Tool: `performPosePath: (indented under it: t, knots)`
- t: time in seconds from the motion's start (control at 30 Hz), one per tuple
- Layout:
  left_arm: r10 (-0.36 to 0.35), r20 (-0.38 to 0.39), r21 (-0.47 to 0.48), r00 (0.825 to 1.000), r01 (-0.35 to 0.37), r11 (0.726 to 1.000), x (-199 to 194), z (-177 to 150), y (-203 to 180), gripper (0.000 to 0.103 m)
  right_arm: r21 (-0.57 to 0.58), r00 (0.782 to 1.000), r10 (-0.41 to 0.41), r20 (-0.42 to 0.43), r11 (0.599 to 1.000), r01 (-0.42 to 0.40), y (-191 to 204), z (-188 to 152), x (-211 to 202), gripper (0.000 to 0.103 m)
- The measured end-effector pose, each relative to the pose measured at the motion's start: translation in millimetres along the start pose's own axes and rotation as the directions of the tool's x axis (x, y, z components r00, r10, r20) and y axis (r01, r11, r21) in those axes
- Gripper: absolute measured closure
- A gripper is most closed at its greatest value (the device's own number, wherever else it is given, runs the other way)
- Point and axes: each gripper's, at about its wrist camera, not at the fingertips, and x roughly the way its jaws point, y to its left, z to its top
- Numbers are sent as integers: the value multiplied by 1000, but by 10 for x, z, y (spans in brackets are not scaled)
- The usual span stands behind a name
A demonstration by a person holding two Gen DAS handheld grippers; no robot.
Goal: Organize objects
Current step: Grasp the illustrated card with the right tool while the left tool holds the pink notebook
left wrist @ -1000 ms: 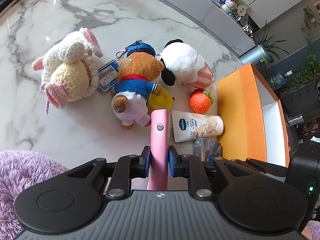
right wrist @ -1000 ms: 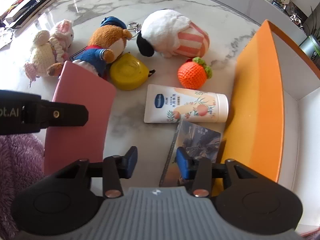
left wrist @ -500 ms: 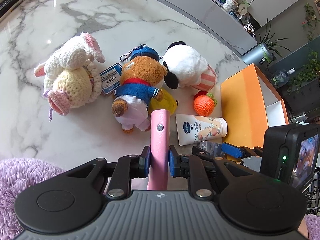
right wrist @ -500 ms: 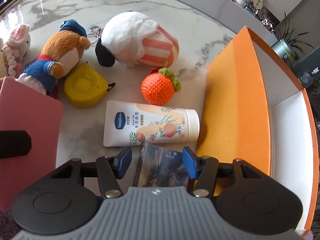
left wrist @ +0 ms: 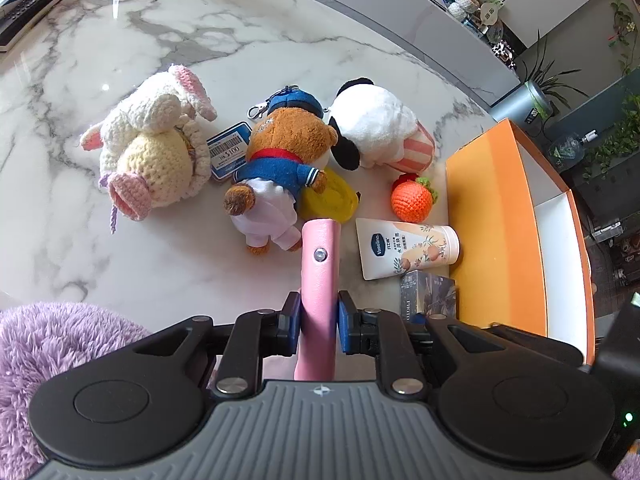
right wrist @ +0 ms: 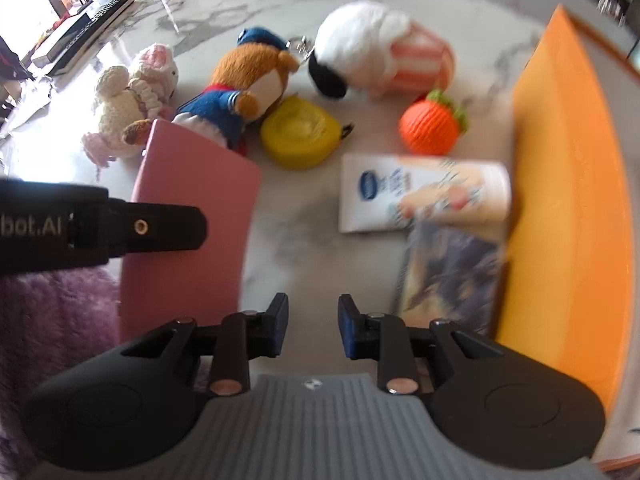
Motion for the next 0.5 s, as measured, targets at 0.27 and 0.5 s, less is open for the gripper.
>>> performPosePath:
  t: [0.27, 0.5]
  knots:
    - [-26, -23, 15, 999, 26, 1000, 65, -44, -33, 81, 52, 981, -178, 80, 983, 174, 0, -314, -172, 55]
    - [-33, -16, 16, 999, 34, 999, 62, -57, 12, 81, 52, 956, -289, 43, 957, 287, 45, -147, 57, 46]
